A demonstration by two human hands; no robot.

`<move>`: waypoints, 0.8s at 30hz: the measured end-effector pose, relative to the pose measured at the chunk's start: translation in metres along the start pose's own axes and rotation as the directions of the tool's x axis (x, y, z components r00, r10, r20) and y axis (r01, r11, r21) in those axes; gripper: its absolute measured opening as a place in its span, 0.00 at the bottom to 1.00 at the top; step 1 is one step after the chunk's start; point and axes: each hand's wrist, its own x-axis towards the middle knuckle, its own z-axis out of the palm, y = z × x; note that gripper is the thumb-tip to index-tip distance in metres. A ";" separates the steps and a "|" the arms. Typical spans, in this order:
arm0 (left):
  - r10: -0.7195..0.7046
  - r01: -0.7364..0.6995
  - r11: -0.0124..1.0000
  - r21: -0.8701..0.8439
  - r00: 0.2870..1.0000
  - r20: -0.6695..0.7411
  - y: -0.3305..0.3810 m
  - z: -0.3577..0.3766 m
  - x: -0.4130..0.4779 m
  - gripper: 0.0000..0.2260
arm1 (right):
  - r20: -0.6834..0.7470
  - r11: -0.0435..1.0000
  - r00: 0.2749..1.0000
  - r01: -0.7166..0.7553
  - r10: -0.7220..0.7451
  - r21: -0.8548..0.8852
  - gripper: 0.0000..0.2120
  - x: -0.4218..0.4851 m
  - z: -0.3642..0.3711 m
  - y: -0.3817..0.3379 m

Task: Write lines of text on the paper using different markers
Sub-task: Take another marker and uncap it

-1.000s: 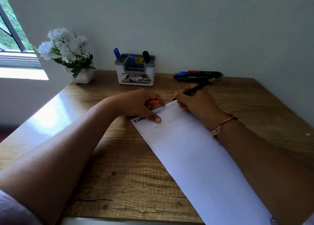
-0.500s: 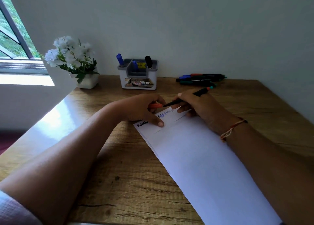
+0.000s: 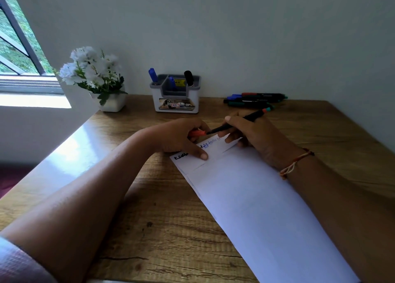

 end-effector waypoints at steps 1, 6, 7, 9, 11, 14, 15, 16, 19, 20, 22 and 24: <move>0.002 -0.002 1.000 0.006 1.000 0.000 0.000 0.000 0.000 0.32 | 0.004 1.000 1.000 0.012 -0.012 -0.012 0.12 0.000 0.000 0.000; 0.005 -0.005 1.000 0.015 1.000 0.000 0.000 0.000 0.000 0.29 | 0.052 0.997 0.996 0.070 -0.069 -0.011 0.06 -0.002 0.004 -0.001; 0.008 -0.008 1.000 0.014 1.000 0.002 0.000 0.000 0.000 0.28 | 0.058 0.997 0.995 0.081 -0.081 -0.010 0.06 -0.003 0.004 -0.001; 0.013 -0.013 1.000 0.016 1.000 0.002 0.001 0.000 -0.001 0.27 | 0.051 0.994 0.993 0.105 -0.105 -0.007 0.07 -0.004 0.005 -0.002; 0.016 -0.016 1.000 0.017 1.000 0.001 0.001 0.000 -0.001 0.27 | 0.018 0.991 0.991 0.134 -0.134 -0.022 0.08 -0.005 0.004 -0.003; 0.015 -0.015 1.000 0.019 1.000 -0.003 0.003 0.000 -0.003 0.27 | 0.014 0.990 0.990 0.143 -0.143 0.000 0.06 -0.004 0.002 -0.001; 0.012 -0.012 1.000 0.013 1.000 -0.008 0.003 0.000 -0.003 0.27 | 0.021 0.991 0.991 0.132 -0.133 0.030 0.06 -0.004 0.002 0.001; 0.010 -0.010 1.000 0.002 1.000 -0.012 0.003 0.000 -0.003 0.27 | 0.027 0.991 0.993 0.112 -0.115 0.076 0.06 -0.003 0.002 0.001; 0.003 -0.003 1.000 -0.021 1.000 -0.014 0.003 0.000 -0.004 0.28 | 0.063 0.971 0.997 0.024 -0.040 0.238 0.13 -0.001 0.002 0.000; 0.000 0.000 1.000 -0.029 1.000 -0.013 0.004 -0.001 -0.004 0.28 | 0.080 0.964 0.997 -0.003 -0.019 0.267 0.14 -0.001 0.001 0.000; -0.010 0.010 0.999 -0.042 1.000 -0.015 0.003 -0.001 -0.004 0.28 | 0.110 0.958 0.994 -0.035 0.004 0.284 0.14 0.001 0.001 0.001; -0.018 0.017 0.999 -0.038 1.000 -0.020 0.003 0.000 -0.004 0.26 | 0.116 0.961 0.993 -0.034 0.002 0.274 0.12 0.001 0.002 0.003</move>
